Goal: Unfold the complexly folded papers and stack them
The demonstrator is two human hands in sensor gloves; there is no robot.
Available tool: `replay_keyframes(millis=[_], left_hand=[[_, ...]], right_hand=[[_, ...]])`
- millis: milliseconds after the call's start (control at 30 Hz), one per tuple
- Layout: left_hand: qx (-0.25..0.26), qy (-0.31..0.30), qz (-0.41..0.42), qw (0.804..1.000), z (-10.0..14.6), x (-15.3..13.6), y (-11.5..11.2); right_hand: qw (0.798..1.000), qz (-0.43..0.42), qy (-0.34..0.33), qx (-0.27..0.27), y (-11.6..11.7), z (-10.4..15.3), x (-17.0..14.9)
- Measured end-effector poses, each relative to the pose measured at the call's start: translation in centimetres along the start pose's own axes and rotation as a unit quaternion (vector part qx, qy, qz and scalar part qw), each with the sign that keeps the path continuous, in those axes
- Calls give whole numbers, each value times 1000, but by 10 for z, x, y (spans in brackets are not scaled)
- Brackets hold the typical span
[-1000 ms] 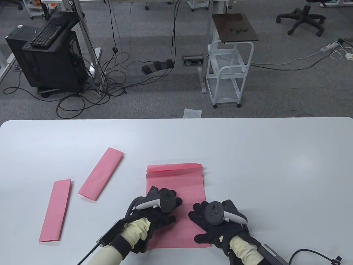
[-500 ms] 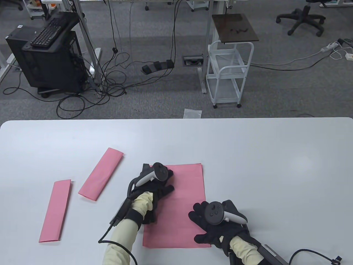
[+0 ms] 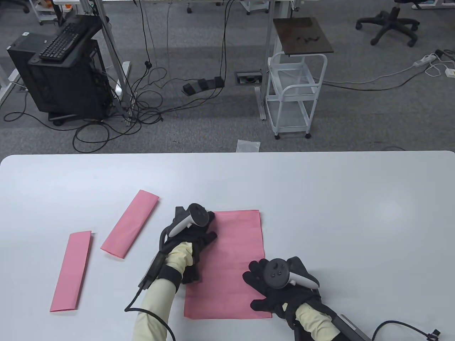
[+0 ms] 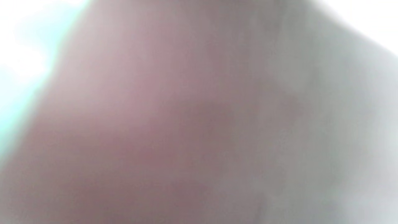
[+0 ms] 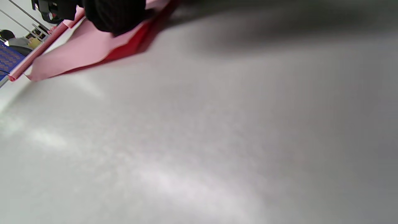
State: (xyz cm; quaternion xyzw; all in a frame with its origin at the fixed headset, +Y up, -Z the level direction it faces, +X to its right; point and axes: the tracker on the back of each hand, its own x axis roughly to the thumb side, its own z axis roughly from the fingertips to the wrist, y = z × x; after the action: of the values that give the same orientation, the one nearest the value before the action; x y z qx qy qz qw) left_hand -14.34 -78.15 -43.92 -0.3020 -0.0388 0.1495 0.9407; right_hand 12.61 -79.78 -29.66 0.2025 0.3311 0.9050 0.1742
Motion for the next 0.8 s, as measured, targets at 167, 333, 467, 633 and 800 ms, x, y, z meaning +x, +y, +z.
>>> replay_keyframes(millis=[167, 333, 467, 633, 800], left_hand=[[50, 15, -11, 999, 26, -21, 22], [89, 88, -1, 992, 51, -70, 42], [94, 154, 27, 983, 65, -114, 46], [95, 213, 42, 971, 70, -149, 37], [92, 240, 58, 965, 65, -160, 28]], right_hand=[[998, -40, -21, -43, -15, 14, 8], [995, -28, -24, -93, -30, 35, 17], [993, -33, -17, -115, -30, 46, 20], [991, -41, -6, -124, -23, 47, 14], [992, -38, 4, -122, -22, 45, 11]])
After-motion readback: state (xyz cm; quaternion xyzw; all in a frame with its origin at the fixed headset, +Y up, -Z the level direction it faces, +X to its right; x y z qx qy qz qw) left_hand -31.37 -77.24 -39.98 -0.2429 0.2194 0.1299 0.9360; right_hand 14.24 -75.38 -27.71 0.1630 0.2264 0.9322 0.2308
